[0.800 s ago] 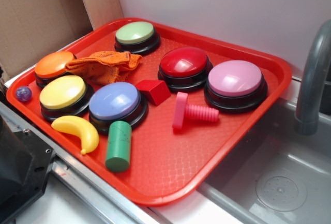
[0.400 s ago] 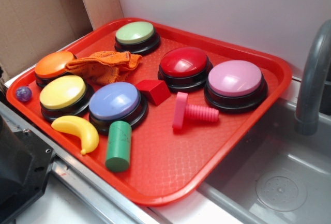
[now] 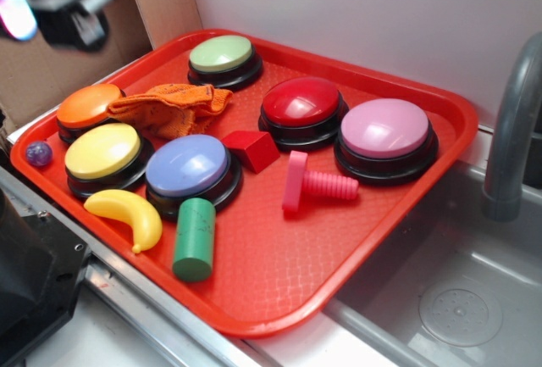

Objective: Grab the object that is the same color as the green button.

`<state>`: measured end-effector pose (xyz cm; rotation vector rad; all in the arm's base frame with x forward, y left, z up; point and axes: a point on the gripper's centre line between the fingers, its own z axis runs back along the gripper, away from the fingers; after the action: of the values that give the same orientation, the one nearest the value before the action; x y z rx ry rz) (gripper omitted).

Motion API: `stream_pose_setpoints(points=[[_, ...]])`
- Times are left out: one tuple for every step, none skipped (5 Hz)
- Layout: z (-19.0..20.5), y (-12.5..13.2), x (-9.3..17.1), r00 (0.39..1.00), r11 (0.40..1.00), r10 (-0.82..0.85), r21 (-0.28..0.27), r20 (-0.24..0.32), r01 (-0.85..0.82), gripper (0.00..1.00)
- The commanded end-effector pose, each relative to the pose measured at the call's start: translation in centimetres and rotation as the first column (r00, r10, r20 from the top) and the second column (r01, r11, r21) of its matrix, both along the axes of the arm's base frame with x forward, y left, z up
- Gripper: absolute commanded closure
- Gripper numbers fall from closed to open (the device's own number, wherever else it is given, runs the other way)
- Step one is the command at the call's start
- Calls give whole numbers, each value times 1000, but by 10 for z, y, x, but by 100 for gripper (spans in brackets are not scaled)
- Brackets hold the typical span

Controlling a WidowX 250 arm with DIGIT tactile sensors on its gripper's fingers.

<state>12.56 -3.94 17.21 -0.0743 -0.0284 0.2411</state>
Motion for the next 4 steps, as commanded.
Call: stream_pose_setpoints(points=[[-62, -30, 8, 980, 981, 196, 8, 20, -196, 0], [-90, -43, 12, 964, 963, 264, 45, 26, -265, 0], [-112, -51, 16, 957, 956, 291, 17, 13, -291, 0], [-130, -56, 20, 949, 948, 316, 31, -5, -316, 0]])
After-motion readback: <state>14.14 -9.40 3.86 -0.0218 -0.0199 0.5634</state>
